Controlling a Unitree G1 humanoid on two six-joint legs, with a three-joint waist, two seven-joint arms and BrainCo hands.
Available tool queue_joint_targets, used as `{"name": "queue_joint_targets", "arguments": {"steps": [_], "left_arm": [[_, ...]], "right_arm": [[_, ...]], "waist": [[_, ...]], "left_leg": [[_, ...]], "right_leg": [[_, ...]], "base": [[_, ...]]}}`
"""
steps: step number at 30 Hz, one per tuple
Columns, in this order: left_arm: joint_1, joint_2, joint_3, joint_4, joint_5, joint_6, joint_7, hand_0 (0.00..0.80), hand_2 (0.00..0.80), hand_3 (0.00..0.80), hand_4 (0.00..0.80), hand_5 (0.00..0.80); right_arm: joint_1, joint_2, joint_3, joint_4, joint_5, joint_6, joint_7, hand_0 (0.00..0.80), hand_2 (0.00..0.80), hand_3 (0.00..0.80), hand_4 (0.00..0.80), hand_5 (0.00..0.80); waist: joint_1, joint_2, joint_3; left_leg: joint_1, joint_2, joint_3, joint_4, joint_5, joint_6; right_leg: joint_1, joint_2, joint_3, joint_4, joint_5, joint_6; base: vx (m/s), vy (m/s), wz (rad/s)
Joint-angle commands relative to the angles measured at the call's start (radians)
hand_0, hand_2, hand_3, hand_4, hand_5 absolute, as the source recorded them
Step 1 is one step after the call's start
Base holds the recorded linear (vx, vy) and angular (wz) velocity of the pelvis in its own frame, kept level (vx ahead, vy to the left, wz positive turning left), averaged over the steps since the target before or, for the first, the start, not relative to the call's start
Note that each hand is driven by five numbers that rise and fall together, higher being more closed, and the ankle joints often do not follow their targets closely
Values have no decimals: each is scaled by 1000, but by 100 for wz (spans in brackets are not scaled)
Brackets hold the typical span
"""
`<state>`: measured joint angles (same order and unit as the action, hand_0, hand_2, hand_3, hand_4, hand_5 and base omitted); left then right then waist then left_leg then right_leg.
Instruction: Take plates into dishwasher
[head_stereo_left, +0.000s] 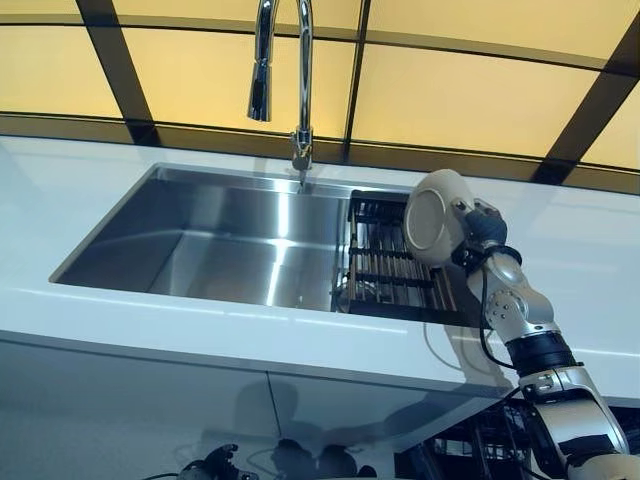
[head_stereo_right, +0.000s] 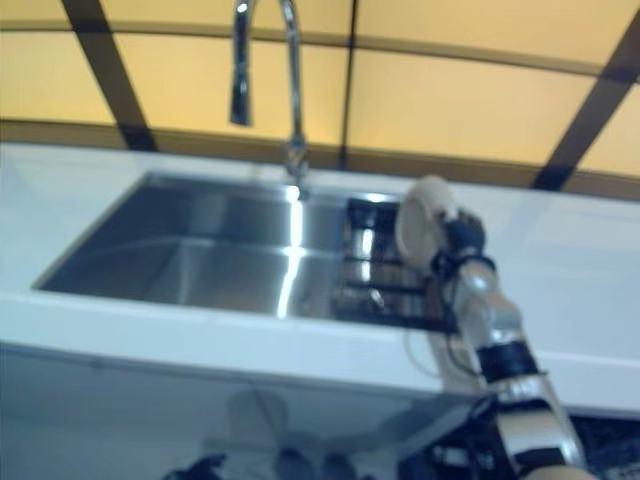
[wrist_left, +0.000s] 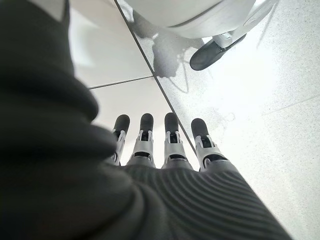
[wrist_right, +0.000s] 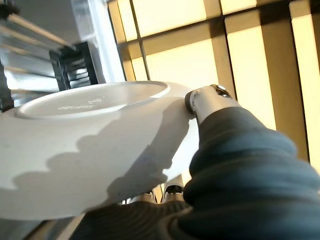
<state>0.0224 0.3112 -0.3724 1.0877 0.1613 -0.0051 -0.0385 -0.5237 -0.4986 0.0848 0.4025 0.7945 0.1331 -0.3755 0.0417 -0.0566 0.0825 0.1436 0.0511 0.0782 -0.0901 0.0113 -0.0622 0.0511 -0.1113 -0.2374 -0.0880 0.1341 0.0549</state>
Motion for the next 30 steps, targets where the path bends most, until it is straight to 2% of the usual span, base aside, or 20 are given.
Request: {"name": "queue_joint_targets", "arguments": {"steps": [1, 18, 30], "left_arm": [[-57, -4, -67, 46, -20, 3, 4, 0, 0, 0, 0, 0], [-62, -2, -70, 34, -27, 10, 7, 0, 0, 0, 0, 0], [-57, -2, -71, 24, -24, 13, 7, 0, 0, 0, 0, 0]], "right_arm": [[-38, -53, -65, 15, -39, -49, 15, 800, 800, 800, 800, 800], [33, 29, -42, 57, -39, -47, -6, 800, 800, 800, 800, 800], [64, 51, -35, 67, -48, -39, -10, 800, 800, 800, 800, 800]], "waist": [[14, -16, 24], [10, -10, 38], [10, -7, 41]], "left_leg": [[-31, -29, 54, 3, -38, 37], [-32, -31, 57, 3, -40, 44], [-34, -31, 56, 3, -38, 46]], "right_leg": [[70, -11, 29, 1, -69, 68], [65, -13, 36, 3, -65, 72], [62, -12, 40, 5, -63, 73]], "base": [[0, 0, 0], [0, 0, 0], [0, 0, 0]]}}
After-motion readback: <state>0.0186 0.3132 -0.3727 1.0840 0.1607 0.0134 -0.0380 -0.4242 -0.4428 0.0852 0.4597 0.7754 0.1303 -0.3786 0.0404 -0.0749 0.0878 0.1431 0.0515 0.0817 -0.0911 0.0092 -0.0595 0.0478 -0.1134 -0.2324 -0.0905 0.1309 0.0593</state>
